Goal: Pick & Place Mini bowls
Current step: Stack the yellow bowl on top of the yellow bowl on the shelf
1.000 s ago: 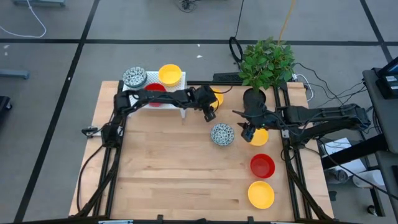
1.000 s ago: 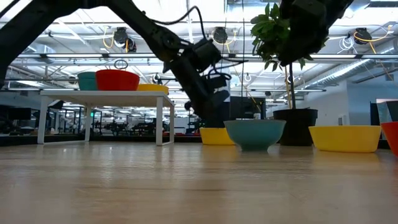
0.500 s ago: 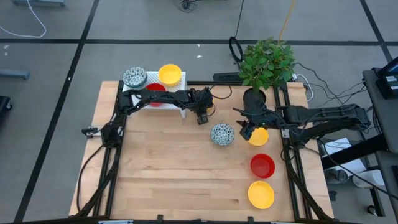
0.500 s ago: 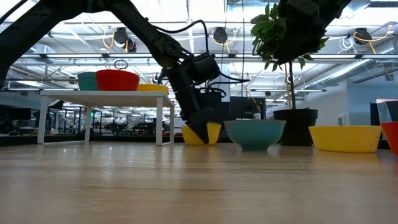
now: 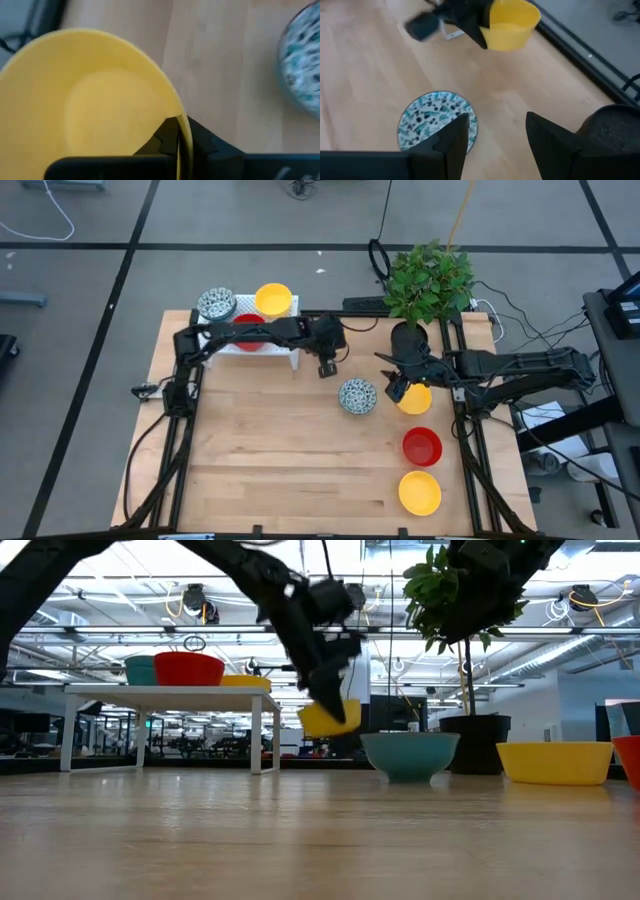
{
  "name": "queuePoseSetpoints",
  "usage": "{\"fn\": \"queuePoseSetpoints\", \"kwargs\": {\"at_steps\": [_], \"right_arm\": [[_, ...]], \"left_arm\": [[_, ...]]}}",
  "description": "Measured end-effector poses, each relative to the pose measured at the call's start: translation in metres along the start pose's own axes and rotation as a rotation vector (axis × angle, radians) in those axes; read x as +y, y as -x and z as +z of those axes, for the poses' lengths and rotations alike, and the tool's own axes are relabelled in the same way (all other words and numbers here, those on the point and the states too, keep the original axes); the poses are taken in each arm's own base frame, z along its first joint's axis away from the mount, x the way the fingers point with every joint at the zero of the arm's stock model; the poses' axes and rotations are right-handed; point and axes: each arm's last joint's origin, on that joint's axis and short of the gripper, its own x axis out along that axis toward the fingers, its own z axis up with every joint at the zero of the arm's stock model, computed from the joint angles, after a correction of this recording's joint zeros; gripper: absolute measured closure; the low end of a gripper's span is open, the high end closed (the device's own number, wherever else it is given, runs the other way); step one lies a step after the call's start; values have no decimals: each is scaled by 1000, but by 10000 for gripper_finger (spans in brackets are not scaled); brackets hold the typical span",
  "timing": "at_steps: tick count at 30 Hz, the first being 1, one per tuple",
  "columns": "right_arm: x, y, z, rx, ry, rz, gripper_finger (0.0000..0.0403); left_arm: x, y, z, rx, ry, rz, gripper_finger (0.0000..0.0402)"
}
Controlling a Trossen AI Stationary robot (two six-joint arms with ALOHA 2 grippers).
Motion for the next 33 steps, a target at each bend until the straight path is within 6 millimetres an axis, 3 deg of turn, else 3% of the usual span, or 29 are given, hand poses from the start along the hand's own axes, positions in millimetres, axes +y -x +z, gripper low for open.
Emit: {"fn": "queuePoseSetpoints", "kwargs": {"at_steps": [7, 13, 17, 20, 25, 29, 33], "right_arm": [[-4, -1, 2, -19, 4, -49, 216], [-7, -3, 5, -33, -14, -60, 216], [-8, -4, 8, -59, -34, -56, 216], [-8, -4, 9, -67, -38, -58, 216], [-8, -5, 11, -82, -14, -55, 216], [-7, -4, 14, -104, 8, -47, 216], [-7, -4, 15, -115, 13, -43, 216]], "left_arm": [[6, 69, 29, -208, -115, 123, 388], [31, 127, 27, -265, -59, 257, 385], [52, 155, 12, -183, -40, 376, 391], [67, 164, -8, -50, 21, 379, 395], [90, 161, -44, 201, 134, 349, 387], [106, 158, -58, 255, 259, 294, 396], [112, 161, -61, 226, 305, 252, 387]]}}
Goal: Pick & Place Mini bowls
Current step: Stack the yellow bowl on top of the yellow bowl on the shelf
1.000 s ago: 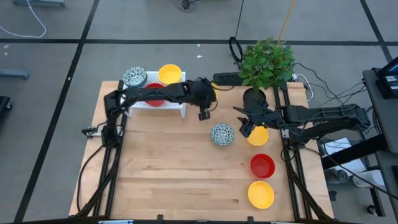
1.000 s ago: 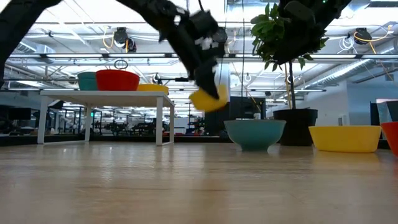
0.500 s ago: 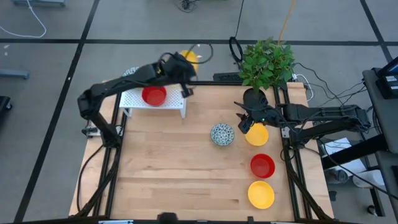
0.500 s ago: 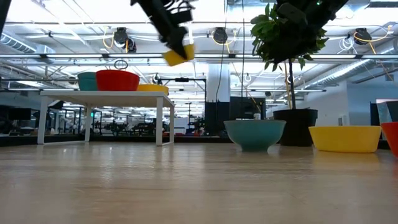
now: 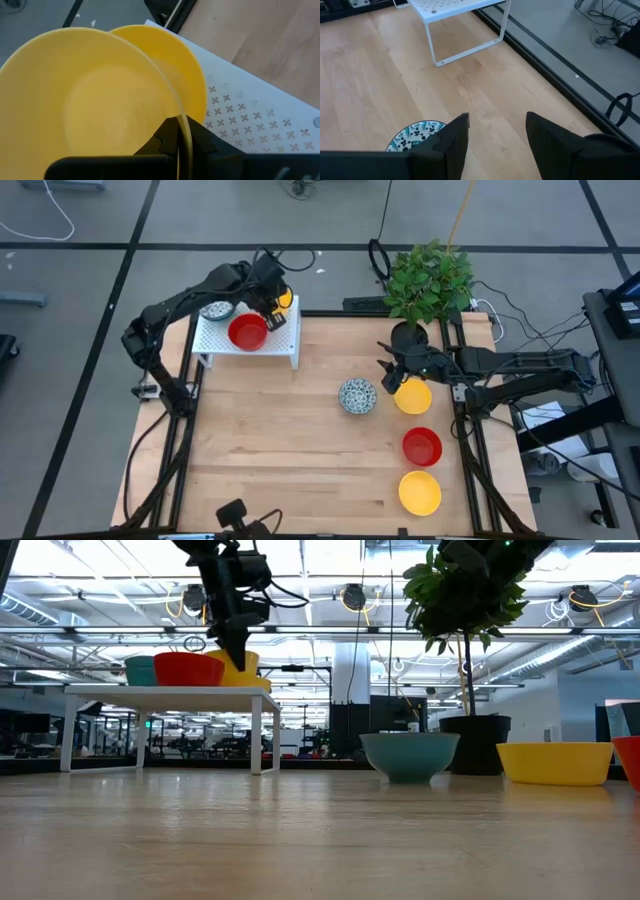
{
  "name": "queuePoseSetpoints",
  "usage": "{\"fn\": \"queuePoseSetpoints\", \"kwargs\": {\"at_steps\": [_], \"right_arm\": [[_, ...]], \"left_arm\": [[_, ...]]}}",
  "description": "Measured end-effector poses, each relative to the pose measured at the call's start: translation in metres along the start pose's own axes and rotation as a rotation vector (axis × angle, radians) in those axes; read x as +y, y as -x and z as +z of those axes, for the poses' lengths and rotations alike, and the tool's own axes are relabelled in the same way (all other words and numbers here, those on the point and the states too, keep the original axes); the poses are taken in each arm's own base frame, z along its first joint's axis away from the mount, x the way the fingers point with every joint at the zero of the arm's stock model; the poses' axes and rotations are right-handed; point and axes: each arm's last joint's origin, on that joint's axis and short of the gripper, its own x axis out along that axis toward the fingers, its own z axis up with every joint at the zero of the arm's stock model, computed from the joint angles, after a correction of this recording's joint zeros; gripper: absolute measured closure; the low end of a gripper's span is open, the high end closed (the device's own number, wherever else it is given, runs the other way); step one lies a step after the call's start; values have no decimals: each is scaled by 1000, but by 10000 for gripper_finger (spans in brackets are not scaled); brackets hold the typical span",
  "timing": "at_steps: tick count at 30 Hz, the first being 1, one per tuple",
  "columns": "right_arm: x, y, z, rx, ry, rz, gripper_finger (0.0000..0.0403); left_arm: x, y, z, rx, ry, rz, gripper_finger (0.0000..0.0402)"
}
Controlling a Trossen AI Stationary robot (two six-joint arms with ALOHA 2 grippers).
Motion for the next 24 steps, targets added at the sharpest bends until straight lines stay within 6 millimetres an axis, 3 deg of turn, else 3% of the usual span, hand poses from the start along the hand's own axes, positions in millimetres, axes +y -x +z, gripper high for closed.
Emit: {"fn": "queuePoseSetpoints", "kwargs": {"at_steps": [7, 14, 24], "right_arm": [[0, 0, 0, -1, 0, -2, 216], [0, 0, 0, -1, 0, -2, 216], [1, -5, -5, -9, -20, 1, 216]], "left_arm": [[-2, 0, 1, -12, -43, -48, 394], [-6, 0, 7, -44, -170, 62, 395], [-18, -37, 13, 50, -184, 14, 394]]}}
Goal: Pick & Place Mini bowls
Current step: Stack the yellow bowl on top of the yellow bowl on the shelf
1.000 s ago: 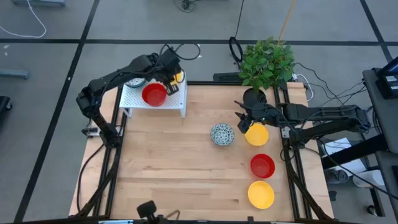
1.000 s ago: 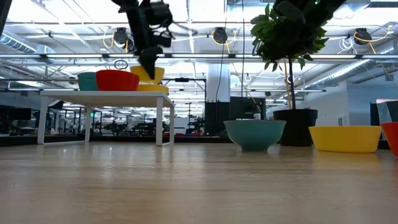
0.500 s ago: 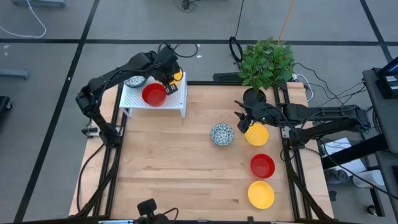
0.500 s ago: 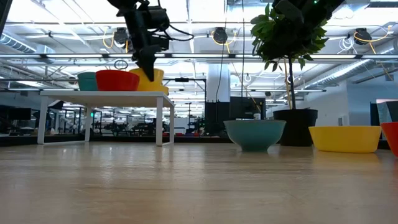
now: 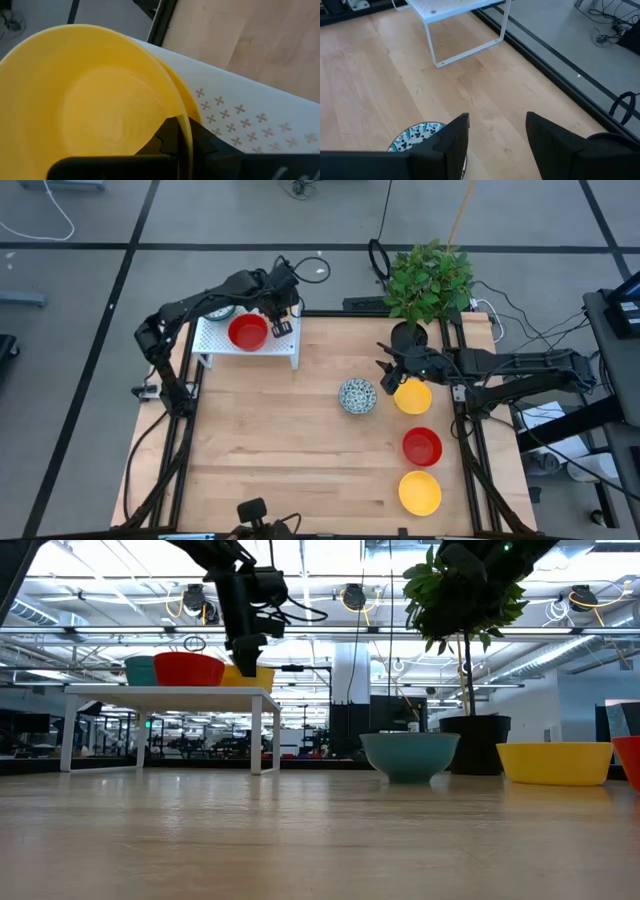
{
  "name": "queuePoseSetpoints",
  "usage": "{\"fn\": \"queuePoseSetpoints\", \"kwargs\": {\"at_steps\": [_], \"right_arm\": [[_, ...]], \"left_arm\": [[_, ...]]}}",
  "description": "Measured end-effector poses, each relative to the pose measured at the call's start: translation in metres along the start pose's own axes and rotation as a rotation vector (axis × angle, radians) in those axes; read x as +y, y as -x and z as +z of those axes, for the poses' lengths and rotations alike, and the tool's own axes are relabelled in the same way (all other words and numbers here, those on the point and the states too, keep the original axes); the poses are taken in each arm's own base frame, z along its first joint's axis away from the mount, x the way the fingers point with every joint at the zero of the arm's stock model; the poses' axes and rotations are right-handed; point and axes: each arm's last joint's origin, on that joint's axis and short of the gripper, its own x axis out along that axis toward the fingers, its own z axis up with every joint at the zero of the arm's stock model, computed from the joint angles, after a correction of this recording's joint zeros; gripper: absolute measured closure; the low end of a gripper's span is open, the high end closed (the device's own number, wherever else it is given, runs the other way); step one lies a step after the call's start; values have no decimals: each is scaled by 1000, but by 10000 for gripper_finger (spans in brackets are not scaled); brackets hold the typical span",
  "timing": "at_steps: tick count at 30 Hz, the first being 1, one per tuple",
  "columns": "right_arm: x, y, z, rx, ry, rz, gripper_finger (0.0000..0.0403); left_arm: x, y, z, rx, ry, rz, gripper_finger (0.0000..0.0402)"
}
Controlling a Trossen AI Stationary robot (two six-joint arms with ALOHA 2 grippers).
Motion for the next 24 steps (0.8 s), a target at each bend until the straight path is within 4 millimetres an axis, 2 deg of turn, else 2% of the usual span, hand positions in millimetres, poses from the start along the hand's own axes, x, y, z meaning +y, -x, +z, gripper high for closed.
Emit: {"fn": "queuePoseSetpoints", "kwargs": {"at_steps": [3, 10, 20, 24], "right_arm": [[0, -6, -8, 1, -1, 2, 216], [0, -19, -32, 27, -61, -3, 216], [3, -19, -24, -47, -18, 55, 216], [3, -19, -23, -58, -21, 59, 216]], "left_arm": [[0, -1, 0, 5, 7, 6, 393], [2, 1, -6, 55, 76, 5, 339], [-1, 2, -9, 84, 125, 1, 276], [-2, 15, -10, 55, 125, 19, 252]]}}
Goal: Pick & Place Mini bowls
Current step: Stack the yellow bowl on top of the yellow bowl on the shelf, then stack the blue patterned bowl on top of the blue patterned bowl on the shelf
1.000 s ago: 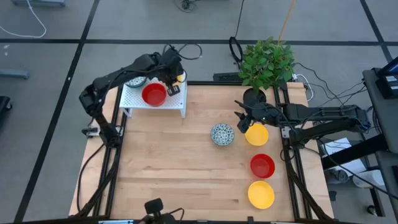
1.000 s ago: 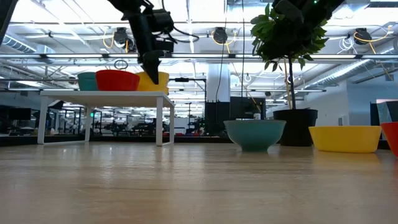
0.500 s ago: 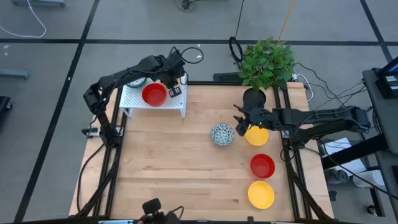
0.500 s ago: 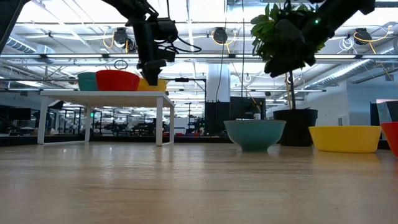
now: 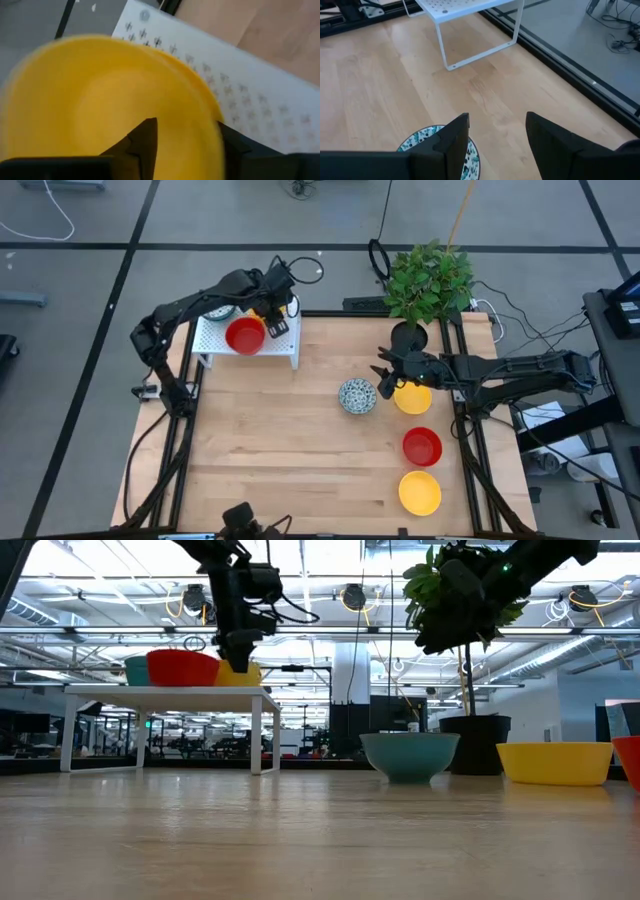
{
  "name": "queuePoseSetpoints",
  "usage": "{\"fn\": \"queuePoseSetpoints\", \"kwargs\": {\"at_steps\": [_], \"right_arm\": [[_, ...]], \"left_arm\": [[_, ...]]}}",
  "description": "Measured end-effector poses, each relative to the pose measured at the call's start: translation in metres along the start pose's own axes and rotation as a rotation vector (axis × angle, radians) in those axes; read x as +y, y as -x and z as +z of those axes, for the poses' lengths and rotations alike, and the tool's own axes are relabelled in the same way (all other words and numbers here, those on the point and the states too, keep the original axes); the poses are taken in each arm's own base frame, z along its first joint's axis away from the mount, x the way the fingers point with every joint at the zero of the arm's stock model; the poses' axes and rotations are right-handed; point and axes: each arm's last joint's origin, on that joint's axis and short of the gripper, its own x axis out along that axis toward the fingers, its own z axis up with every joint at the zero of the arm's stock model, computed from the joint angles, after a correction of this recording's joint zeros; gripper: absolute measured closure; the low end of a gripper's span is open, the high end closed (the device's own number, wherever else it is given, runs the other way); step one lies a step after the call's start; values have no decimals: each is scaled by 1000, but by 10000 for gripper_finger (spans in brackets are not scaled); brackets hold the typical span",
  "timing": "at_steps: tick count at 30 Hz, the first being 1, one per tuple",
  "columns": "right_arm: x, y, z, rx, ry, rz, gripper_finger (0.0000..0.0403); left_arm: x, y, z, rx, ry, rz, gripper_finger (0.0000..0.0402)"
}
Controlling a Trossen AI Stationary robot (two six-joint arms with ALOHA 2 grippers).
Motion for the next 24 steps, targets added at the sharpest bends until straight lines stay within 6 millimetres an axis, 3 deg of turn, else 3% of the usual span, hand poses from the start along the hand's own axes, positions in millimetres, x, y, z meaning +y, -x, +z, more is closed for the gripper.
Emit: {"fn": "queuePoseSetpoints", "kwargs": {"at_steps": [7, 13, 19, 24], "right_arm": [[0, 0, 0, 0, 1, 0, 216], [0, 0, 0, 1, 0, 0, 216], [1, 0, -1, 15, 0, 43, 216], [3, 1, -1, 18, 4, 53, 216]], "left_arm": [[6, 35, -6, -131, 31, 27, 234], [0, 61, -9, -239, 83, -12, 234], [-34, 80, 3, -411, 101, -295, 233], [-80, 78, 16, -432, 23, -411, 233]]}}
